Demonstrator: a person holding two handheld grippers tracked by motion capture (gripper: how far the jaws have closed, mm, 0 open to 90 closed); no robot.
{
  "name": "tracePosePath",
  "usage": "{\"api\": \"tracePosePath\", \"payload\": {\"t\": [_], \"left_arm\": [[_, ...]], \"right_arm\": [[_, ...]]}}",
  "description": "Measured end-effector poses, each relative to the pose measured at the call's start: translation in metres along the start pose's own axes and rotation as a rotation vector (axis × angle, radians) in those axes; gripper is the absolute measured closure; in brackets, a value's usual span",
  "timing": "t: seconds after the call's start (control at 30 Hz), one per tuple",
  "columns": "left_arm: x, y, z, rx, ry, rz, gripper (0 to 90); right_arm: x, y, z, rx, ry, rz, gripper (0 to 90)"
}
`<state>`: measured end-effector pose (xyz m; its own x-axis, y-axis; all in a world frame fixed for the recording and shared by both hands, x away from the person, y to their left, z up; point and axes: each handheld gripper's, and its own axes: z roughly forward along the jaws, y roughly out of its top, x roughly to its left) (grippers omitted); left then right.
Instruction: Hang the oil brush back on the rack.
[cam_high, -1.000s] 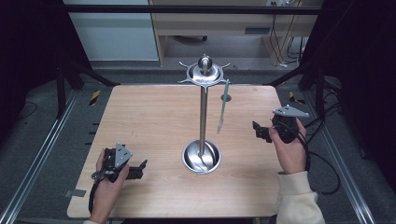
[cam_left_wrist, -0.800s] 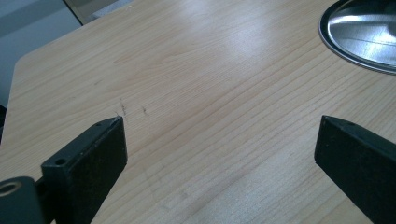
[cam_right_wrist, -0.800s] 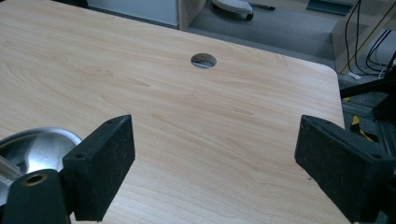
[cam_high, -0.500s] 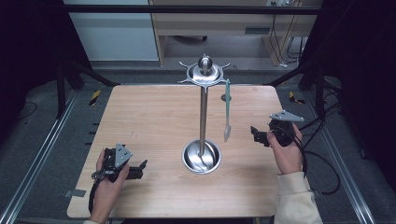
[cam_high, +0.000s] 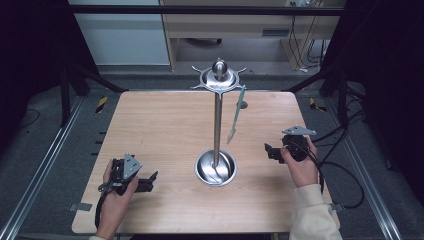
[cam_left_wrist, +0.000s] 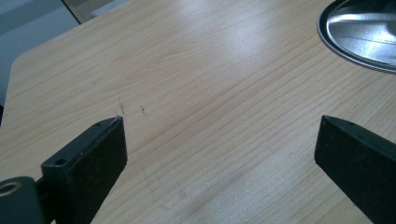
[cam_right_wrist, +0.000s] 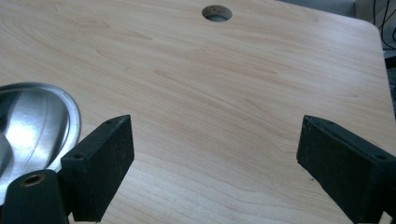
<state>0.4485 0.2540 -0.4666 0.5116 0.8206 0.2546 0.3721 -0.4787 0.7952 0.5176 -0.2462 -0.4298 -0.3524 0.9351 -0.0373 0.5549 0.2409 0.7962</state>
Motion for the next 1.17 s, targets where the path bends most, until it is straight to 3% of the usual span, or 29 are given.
{"api": "tracePosePath", "payload": {"t": [0.4, 0.8, 1.17], "left_arm": [[-0.001, 0.000, 0.001, 0.004, -0.005, 0.005, 2.1], [-0.002, 0.000, 0.002, 0.010, -0.008, 0.012, 2.0], [-0.003, 0.000, 0.003, 0.011, -0.008, 0.014, 2.1]], "right_arm": [[0.007, -0.017, 0.022, 0.085, 0.058, -0.007, 11.7], [0.017, -0.033, 0.042, 0.096, 0.147, -0.015, 12.1], [0.024, -0.035, 0.046, 0.122, 0.149, -0.049, 12.2]]}}
